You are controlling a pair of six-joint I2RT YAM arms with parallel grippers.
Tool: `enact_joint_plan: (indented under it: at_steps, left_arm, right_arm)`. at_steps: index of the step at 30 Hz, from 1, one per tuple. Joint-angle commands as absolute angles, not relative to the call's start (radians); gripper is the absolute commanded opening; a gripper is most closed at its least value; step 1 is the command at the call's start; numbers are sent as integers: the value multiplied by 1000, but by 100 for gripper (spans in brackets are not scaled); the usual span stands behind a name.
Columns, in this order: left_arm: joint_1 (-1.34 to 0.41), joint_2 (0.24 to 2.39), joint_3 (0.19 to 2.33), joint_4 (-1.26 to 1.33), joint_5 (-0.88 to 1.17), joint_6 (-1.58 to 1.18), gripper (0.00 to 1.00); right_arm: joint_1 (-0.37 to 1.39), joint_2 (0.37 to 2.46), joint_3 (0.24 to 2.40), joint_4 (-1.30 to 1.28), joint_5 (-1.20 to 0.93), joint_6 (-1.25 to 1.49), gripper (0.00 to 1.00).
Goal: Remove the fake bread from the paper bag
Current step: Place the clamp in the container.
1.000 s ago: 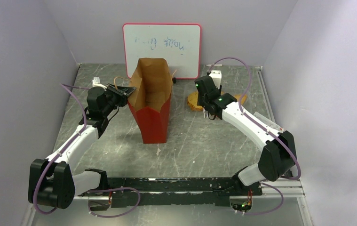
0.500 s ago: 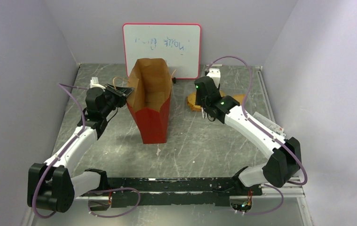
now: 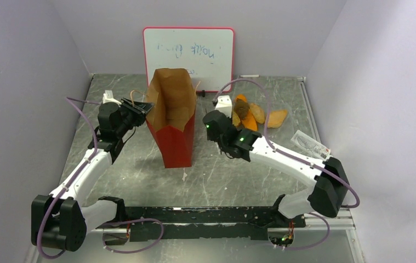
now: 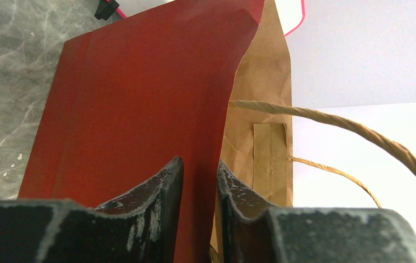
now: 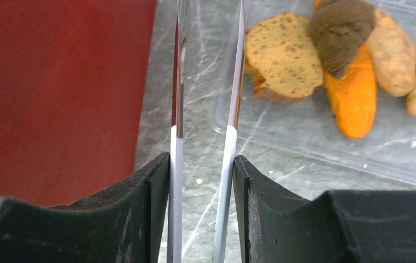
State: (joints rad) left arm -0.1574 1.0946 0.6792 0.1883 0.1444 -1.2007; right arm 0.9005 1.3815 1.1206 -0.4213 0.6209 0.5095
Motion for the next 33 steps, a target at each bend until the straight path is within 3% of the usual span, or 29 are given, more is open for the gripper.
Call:
enact_joint_plan:
  at_steps: [1, 10, 23, 26, 33]
  left_arm:
    - [-145, 1072, 713, 169, 141, -1161, 24]
    - [-144, 1094, 756, 153, 178, -1100, 44]
    - [-144, 1108, 773, 120, 215, -1051, 58]
    - [-145, 1092, 775, 98, 197, -1034, 73]
    - [-144, 1076, 801, 45, 165, -1000, 75]
  right_arm:
    - [961, 1428, 1083, -306, 689, 558, 43]
    - [1010, 1569, 1007, -110, 735, 593, 42]
    - [1013, 1672, 879, 135, 763, 603, 43]
    - [1014, 1697, 867, 173, 752, 599, 43]
    - [1011, 1771, 887, 180, 733, 610, 44]
